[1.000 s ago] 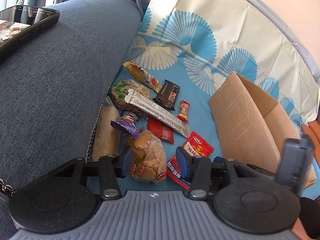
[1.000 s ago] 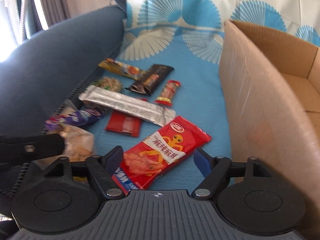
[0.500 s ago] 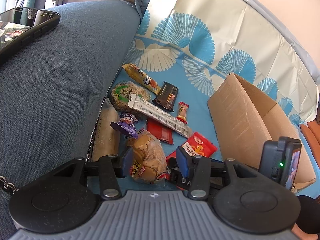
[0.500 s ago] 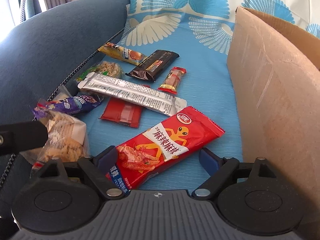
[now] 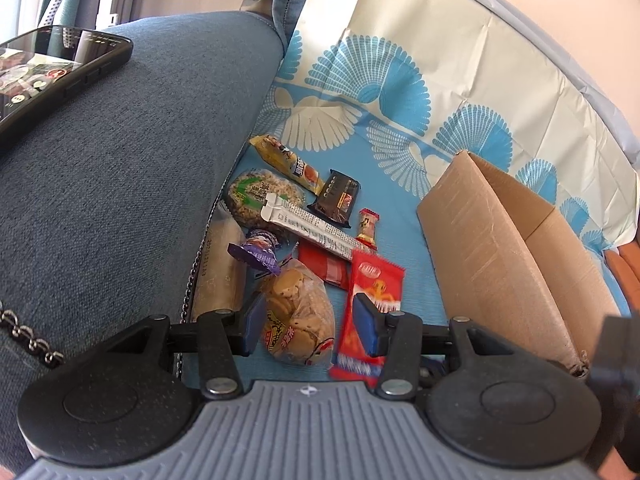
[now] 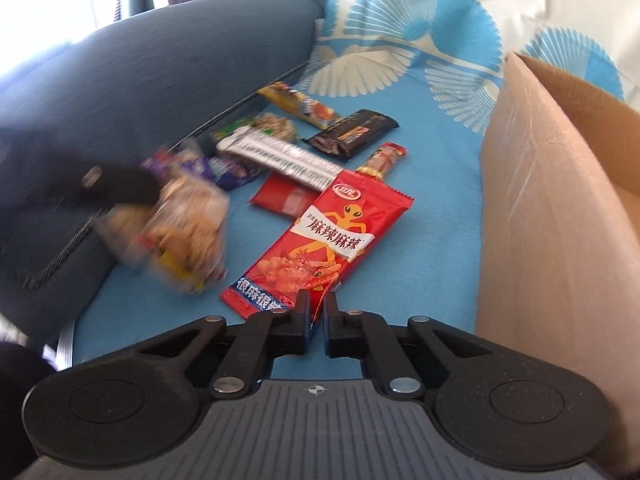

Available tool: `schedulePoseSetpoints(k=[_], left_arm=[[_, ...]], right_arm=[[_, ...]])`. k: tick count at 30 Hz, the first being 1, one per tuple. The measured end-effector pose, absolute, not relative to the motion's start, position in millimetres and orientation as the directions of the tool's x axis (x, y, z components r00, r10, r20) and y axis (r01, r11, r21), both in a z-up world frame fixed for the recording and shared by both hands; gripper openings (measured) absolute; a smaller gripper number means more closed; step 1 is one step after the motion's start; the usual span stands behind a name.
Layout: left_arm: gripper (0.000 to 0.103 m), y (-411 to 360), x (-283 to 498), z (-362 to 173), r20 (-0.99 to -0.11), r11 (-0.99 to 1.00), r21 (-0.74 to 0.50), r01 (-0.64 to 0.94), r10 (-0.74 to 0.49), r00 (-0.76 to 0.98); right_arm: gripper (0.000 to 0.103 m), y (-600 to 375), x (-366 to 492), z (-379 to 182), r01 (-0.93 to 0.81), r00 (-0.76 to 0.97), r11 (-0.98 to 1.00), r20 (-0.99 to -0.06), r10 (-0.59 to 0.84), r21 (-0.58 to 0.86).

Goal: Organize snacks
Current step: 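Grasp the red spicy strip bag with the right tool while the left tool grasps the cookie bag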

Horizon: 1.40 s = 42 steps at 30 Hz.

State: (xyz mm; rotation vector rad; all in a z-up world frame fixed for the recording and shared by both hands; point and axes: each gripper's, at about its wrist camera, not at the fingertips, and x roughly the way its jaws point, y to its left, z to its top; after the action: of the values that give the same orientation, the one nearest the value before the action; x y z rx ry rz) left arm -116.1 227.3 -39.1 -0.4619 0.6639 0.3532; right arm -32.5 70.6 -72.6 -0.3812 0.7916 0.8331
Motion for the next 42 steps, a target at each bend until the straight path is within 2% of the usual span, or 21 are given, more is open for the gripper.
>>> schedulePoseSetpoints(k=[6, 9, 10, 11, 12, 13, 14, 16, 18, 27, 32, 37, 42], left_arm=[[0.060, 225.6, -114.3, -38.6, -0.662, 0.835, -0.302, -0.459, 0.162, 0.732], [0.063, 224.6, -108.6, -40.5, -0.681, 0.839, -0.291, -0.460, 0.156, 0.715], [0.063, 224.8, -106.1, -41.9, -0.689, 0.840, -0.289, -0.459, 0.150, 0.709], [0.064, 226.0, -102.8, -43.6, -0.698, 0.840, -0.288, -0.461, 0.146, 0.701], [0.064, 226.4, -100.6, -45.3, -0.707, 0.839, -0.285, -0.464, 0.143, 0.693], [0.064, 226.6, -98.1, -47.1, -0.716, 0.838, -0.281, -0.468, 0.141, 0.684], [0.064, 226.6, -95.9, -48.2, -0.723, 0.838, -0.277, -0.469, 0.140, 0.677], [0.064, 225.5, -92.8, -50.9, -0.732, 0.842, -0.266, -0.469, 0.140, 0.667], [0.064, 224.7, -90.1, -52.8, -0.736, 0.843, -0.256, -0.472, 0.147, 0.661], [0.064, 229.7, -84.6, -58.4, -0.746, 0.833, -0.258, -0.489, 0.150, 0.648], [0.064, 231.6, -78.6, -61.4, -0.755, 0.831, -0.256, -0.494, 0.147, 0.639], [0.064, 230.6, -73.4, -64.0, -0.767, 0.837, -0.237, -0.493, 0.150, 0.624], [0.061, 232.0, -76.5, -64.7, -0.768, 0.828, -0.241, -0.506, 0.156, 0.622]], right_arm=[[0.001, 54.7, -55.9, -61.4, -0.830, 0.380, 0.556, -0.778, 0.501, -0.047], [0.005, 52.1, -62.0, -58.5, -0.828, 0.383, 0.559, -0.779, 0.496, -0.052], [0.010, 53.0, -63.0, -58.7, -0.826, 0.384, 0.562, -0.778, 0.498, -0.048], [0.026, 53.9, -63.3, -58.8, -0.826, 0.386, 0.562, -0.771, 0.507, -0.044], [0.046, 54.4, -63.7, -58.5, -0.823, 0.393, 0.566, -0.760, 0.518, -0.040], [0.055, 54.9, -63.7, -58.1, -0.819, 0.403, 0.572, -0.747, 0.528, -0.038], [0.062, 55.9, -63.1, -58.0, -0.817, 0.408, 0.576, -0.736, 0.540, -0.031], [0.065, 58.1, -60.7, -58.5, -0.816, 0.405, 0.579, -0.724, 0.558, -0.010], [0.071, 61.0, -56.8, -61.6, -0.810, 0.405, 0.587, -0.722, 0.562, 0.002], [0.083, 80.2, -35.0, -80.1, -0.769, 0.395, 0.636, -0.738, 0.547, 0.059], [0.089, 86.6, -31.3, -87.3, -0.763, 0.407, 0.645, -0.754, 0.516, 0.030], [0.089, 84.1, -27.6, -87.5, -0.749, 0.415, 0.662, -0.762, 0.497, 0.024], [0.075, 79.2, -28.5, -86.4, -0.753, 0.402, 0.657, -0.763, 0.506, 0.039]])
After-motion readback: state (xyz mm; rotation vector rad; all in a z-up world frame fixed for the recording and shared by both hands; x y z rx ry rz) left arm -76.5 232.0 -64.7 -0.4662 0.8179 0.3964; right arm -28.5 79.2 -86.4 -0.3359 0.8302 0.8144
